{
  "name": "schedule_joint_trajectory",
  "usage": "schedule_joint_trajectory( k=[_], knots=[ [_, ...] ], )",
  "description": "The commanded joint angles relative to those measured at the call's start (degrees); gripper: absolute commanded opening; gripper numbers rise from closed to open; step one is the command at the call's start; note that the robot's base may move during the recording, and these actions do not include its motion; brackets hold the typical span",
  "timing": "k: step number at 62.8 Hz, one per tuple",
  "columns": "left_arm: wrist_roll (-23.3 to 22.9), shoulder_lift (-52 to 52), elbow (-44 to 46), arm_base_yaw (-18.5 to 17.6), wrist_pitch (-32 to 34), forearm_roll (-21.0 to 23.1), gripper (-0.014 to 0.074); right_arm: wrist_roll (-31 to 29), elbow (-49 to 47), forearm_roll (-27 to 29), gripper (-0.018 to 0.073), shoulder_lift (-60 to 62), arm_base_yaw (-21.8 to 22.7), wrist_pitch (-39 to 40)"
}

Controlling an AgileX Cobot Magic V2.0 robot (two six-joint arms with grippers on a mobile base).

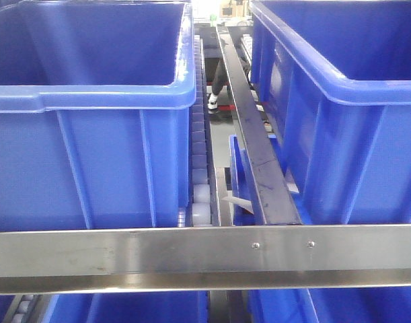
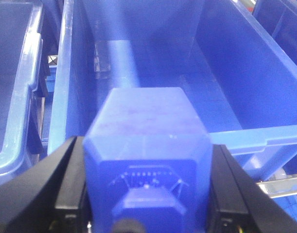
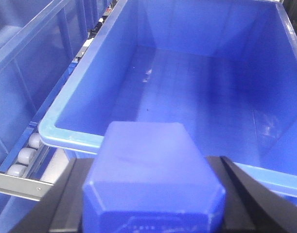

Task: Pick and sort blue part to right shelf
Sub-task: 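Lower the left gripper into a blue bin and open it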

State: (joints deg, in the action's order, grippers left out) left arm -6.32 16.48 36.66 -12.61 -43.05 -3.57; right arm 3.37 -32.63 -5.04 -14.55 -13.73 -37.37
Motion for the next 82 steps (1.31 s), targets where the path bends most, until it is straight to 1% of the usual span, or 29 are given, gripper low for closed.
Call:
schedule_joint_trajectory(
  k=[1,9,13,20,25,30,40,51,65,76,82],
  knots=[
    [-0.4,0.8,1.8,0.0,6.1,-0.1,0.0262,-0.7,-1.8,-0.5,0.0274,-0.8,0.1,6.0],
    [-0.4,1.9,2.5,0.0,9.4,-0.1,0.0263,-0.7,-1.8,-0.5,0.0274,-0.8,0.1,6.0],
    [0.6,4.4,4.7,0.0,9.1,0.1,0.0263,-0.7,-1.8,-0.5,0.0274,-0.8,0.1,6.0],
    [6.8,11.0,10.3,0.0,8.0,3.6,0.0263,-0.7,-1.8,-0.5,0.0274,-0.8,0.1,6.0],
    [10.4,18.7,16.0,0.0,7.9,7.9,0.0263,-0.7,-1.8,-0.5,0.0274,-0.8,0.1,6.0],
    [12.2,25.6,20.3,0.0,7.8,11.1,0.0263,-0.7,-1.8,-0.5,0.0274,-0.8,0.1,6.0],
    [12.3,39.4,26.8,0.0,7.7,13.8,0.0263,-0.7,-1.8,-0.5,0.0274,-0.8,0.1,5.7],
    [12.3,54.7,32.4,0.0,7.4,13.9,0.0263,-0.7,-1.8,-0.5,0.0274,-0.8,0.1,5.6],
    [12.4,70.1,37.1,0.0,7.3,13.8,0.0263,-0.7,-1.8,-0.5,0.0274,-0.8,0.1,5.6],
    [15.0,77.7,38.5,0.0,7.7,13.7,0.0263,-0.7,-1.8,-0.5,0.0274,-0.8,0.1,5.6],
    [15.2,80.4,38.5,0.0,7.7,13.4,0.0269,-0.7,-1.8,-0.5,0.0274,-0.8,0.1,5.6]
  ],
)
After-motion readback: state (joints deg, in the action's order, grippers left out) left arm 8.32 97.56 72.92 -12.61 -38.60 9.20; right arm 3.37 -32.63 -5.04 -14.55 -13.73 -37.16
